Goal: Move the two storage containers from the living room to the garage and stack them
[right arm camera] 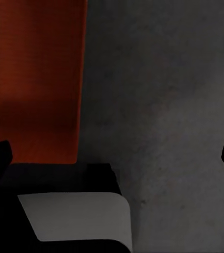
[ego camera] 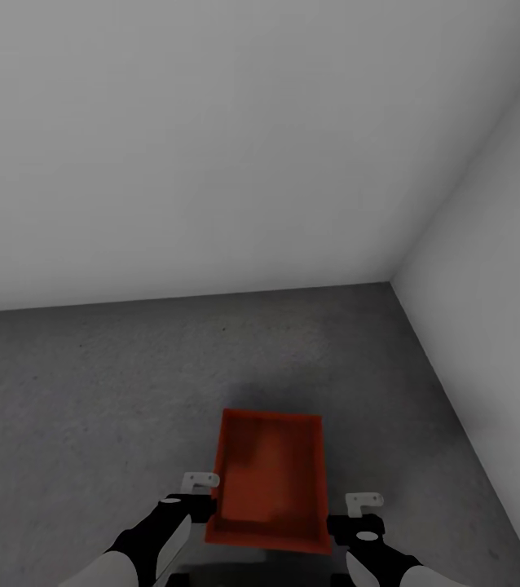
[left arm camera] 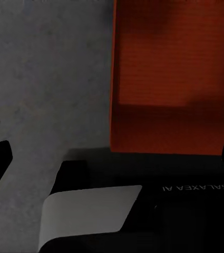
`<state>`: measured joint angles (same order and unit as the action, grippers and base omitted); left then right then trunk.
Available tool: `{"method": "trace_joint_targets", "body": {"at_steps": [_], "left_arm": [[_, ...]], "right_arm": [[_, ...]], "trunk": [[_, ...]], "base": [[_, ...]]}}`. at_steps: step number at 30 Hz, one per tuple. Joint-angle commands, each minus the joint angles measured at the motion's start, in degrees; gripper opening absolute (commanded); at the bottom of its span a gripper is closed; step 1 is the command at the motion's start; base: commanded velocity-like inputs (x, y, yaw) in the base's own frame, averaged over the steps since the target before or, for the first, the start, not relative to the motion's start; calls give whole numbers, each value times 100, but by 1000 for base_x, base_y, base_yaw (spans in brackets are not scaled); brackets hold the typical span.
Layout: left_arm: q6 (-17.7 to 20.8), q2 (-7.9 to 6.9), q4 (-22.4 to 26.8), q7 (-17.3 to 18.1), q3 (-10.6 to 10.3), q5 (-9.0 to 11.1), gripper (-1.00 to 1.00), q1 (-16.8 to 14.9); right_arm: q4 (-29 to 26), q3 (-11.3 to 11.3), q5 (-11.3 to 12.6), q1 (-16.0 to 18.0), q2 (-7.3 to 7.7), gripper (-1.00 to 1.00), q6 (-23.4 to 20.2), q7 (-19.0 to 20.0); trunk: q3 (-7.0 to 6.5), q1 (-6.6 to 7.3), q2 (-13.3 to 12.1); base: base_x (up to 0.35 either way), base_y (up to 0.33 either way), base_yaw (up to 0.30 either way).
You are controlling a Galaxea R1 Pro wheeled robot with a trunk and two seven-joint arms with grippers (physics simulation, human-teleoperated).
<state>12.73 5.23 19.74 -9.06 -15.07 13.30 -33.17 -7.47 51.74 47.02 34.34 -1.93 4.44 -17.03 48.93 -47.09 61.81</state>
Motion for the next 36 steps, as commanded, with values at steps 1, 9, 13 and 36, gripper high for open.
{"method": "trace_joint_targets", "body": {"at_steps": [1, 9, 13, 36], "left_arm": [[28, -4, 12, -46, -49, 59, 100, -2], [28, -4, 20, -63, -49, 59, 100, 2], [28, -4, 23, -63, -49, 59, 100, 2], [28, -4, 12, -60, -49, 59, 100, 2]], "right_arm": [[0, 46, 61, 2, 0, 100, 22, -20], [0, 46, 61, 2, 0, 100, 22, -20], [0, 46, 61, 2, 0, 100, 22, -20], [0, 46, 61, 2, 0, 100, 22, -20]], "trunk": [[-15, 22, -39], [-159, 198, -360], [-231, 286, -520], [-644, 791, -1443]], "base": [[0, 0, 0], [0, 0, 0], [0, 0, 0], [0, 0, 0]]}}
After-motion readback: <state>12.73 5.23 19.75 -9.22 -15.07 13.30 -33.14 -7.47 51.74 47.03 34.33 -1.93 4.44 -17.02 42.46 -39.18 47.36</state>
